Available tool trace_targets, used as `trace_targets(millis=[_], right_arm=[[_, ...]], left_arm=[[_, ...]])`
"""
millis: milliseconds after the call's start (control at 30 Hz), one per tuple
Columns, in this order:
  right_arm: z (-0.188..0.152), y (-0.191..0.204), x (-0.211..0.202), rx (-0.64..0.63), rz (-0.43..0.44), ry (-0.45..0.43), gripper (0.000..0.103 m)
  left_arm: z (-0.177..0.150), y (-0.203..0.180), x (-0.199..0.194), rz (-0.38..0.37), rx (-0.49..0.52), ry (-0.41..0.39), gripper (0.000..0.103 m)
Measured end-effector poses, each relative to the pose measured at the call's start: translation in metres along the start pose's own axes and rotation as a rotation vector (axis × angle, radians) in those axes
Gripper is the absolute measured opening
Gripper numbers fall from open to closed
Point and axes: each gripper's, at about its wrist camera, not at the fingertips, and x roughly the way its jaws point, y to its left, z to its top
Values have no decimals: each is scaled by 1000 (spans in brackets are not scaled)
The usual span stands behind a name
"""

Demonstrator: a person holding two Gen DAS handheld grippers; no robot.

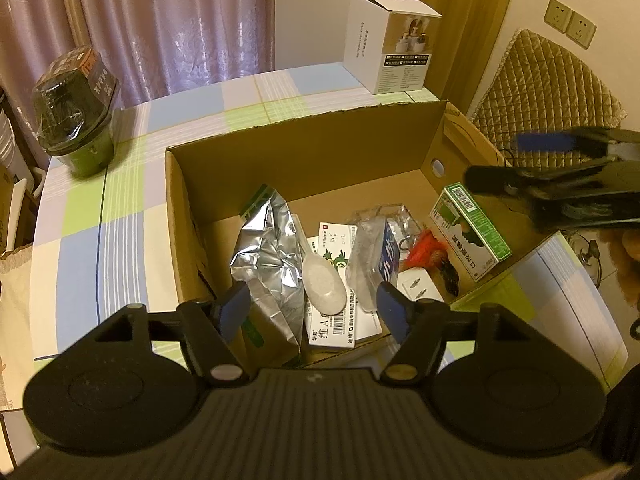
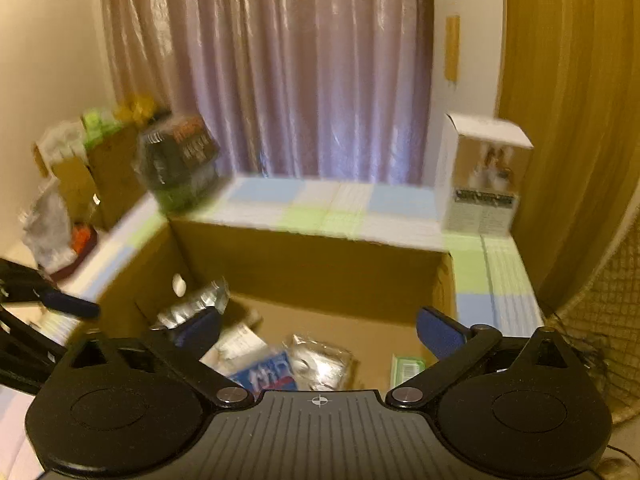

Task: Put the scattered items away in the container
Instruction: 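Open left tool to drop spoon while right tool drops candy packet into box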

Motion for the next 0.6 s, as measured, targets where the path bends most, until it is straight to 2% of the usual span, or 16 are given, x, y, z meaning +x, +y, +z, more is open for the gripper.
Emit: trace_targets(millis=[367,600], right_arm=[[-5,-4,-5,0,0,14,103],[-7,-2,-9,3,-5,28,103]], left_arm=[[-6,0,-1,1,-13,4,71],[-9,-1,-5,35,-20,-8,80]])
